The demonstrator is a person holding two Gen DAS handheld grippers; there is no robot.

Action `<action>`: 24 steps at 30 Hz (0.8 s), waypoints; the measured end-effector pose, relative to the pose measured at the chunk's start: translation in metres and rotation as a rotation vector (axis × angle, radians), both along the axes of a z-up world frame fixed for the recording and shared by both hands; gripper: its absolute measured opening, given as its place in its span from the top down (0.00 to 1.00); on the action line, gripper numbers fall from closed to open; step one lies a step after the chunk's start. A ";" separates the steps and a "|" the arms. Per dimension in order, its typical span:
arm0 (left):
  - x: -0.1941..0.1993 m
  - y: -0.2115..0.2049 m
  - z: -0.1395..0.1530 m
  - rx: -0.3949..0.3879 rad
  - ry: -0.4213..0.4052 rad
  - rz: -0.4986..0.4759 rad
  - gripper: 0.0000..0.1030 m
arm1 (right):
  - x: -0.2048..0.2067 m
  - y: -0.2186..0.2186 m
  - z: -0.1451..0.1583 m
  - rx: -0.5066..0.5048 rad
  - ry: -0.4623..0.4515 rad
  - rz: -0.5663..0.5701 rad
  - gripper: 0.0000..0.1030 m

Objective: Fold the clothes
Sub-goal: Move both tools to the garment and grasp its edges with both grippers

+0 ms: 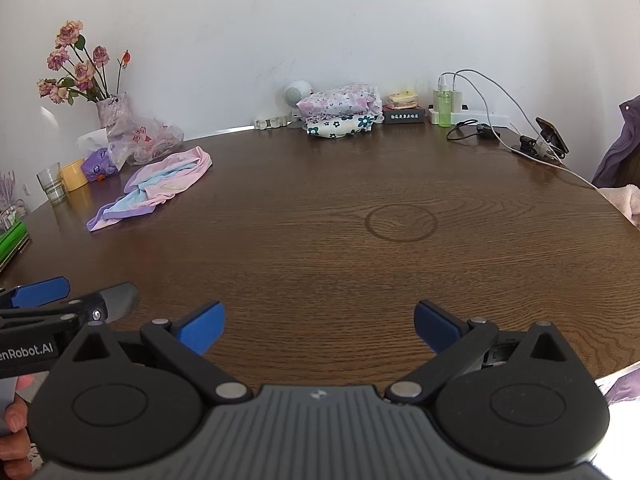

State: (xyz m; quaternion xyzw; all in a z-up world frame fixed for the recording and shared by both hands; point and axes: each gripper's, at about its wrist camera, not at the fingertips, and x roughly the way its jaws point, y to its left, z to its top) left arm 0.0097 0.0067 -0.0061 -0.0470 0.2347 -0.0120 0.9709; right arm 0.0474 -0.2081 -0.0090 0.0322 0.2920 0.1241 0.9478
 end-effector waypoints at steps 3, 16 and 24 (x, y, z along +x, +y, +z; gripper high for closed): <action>0.006 0.012 0.002 -0.006 0.004 0.026 0.00 | 0.007 0.007 0.000 -0.010 0.007 0.024 0.00; 0.074 0.119 0.047 0.193 -0.007 0.252 0.00 | 0.107 0.118 0.042 -0.154 -0.075 0.357 0.01; 0.121 0.180 0.038 0.302 0.036 0.322 0.04 | 0.163 0.259 0.027 -0.398 -0.206 0.642 0.09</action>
